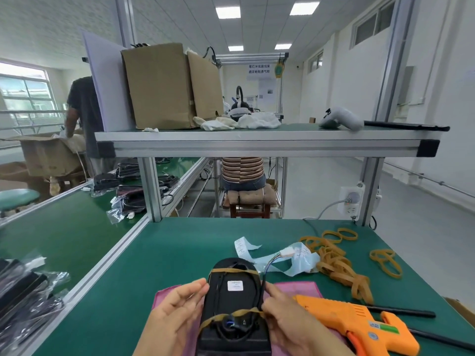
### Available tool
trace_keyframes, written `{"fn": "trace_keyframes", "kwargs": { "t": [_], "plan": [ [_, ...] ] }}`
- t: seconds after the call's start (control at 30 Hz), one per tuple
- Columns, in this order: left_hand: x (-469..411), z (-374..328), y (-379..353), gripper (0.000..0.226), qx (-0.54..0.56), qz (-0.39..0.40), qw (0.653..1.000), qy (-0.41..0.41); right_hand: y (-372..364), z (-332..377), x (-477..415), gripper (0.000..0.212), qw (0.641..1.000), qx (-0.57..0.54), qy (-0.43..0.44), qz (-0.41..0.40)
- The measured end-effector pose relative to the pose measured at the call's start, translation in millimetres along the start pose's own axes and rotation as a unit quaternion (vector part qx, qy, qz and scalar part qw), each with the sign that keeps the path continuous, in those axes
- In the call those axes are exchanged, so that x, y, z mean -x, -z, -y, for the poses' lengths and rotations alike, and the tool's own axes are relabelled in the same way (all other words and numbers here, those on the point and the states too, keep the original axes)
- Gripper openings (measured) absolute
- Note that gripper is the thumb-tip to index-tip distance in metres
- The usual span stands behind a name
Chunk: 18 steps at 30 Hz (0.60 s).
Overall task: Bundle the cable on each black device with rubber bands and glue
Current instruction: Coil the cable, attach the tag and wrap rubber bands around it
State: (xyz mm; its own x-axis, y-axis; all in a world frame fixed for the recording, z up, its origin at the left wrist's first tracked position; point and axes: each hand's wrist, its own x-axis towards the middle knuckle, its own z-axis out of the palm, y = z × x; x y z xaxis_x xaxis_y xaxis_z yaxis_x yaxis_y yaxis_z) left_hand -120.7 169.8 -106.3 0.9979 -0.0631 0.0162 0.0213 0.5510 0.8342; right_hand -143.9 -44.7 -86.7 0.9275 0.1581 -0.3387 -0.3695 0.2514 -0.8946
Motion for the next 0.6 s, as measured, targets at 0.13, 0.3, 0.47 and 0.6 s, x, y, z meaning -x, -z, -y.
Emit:
{"fn": "trace_keyframes", "kwargs": {
  "t": [0.13,0.3,0.47,0.6],
  "plan": [
    [2,10,2,0.025,-0.009,0.002,1.0,0.022,-12,4,1,0.037,0.966,0.242,0.012,-0.087],
    [7,6,-4,0.017,-0.023,0.041,0.998,0.029,-18,-10,-4,0.047,0.967,0.206,0.052,-0.139],
    [14,-16,-12,0.017,-0.086,0.068,0.993,-0.043,-8,-6,2,0.027,0.993,-0.098,0.012,-0.06],
    [20,-28,-19,0.021,-0.288,0.1,0.944,-0.128,-10,-5,7,0.03,0.982,-0.184,0.003,-0.034]
  ]
}}
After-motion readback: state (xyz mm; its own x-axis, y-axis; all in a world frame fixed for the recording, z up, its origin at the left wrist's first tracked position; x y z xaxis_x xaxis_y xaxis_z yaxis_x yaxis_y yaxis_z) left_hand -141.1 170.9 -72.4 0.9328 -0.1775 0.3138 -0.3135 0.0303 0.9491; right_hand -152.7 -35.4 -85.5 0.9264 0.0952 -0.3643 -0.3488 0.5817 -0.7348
